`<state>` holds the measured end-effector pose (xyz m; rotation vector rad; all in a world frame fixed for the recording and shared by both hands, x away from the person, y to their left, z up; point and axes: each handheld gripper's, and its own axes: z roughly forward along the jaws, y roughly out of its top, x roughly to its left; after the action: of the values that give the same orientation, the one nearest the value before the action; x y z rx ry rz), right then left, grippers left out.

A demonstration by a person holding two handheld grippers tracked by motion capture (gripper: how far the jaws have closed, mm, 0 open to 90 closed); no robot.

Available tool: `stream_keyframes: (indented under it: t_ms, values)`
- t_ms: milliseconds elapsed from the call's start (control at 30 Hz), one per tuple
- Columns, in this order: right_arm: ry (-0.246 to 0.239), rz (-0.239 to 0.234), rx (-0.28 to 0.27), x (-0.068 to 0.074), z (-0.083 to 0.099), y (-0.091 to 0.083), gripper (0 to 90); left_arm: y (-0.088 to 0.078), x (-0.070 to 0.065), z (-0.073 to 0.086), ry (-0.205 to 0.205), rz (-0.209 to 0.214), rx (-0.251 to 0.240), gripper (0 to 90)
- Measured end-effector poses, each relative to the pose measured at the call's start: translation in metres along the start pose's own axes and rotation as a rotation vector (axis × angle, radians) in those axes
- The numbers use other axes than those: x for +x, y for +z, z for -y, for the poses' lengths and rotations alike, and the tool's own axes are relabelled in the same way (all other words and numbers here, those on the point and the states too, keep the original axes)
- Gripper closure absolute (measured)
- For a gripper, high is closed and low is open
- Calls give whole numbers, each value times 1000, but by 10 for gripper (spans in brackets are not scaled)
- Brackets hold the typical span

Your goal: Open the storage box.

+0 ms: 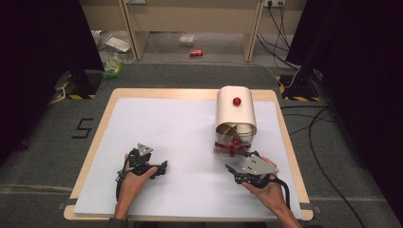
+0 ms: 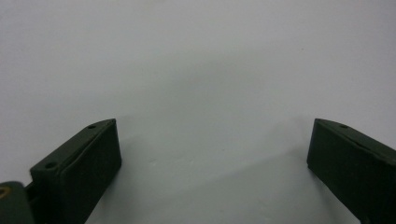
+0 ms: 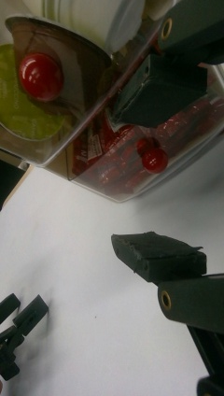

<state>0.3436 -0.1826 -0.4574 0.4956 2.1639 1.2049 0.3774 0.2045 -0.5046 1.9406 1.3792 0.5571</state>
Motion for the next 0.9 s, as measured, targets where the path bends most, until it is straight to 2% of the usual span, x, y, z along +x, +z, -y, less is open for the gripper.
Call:
stream_keyframes:
  t_ms: [267,467,533,600,633,767,900]
  values:
    - [-42,27,3,-2,-1,7,355,0,0,0,1,0,0,21]
    - [-107,48,12,-1,0,12,360,0,0,0,0,0,0,21]
    - [-148,60,25,2,0,15,359,0,0,0,1,0,1,21]
    - [-161,62,27,2,0,16,358,0,0,0,0,0,0,21]
    - [-194,66,29,4,-1,19,358,0,0,0,0,1,0,21]
    - [-223,73,42,6,-1,24,347,0,0,0,-1,0,-2,21]
    - [-207,62,44,5,-2,23,352,0,0,0,-1,0,-2,21]
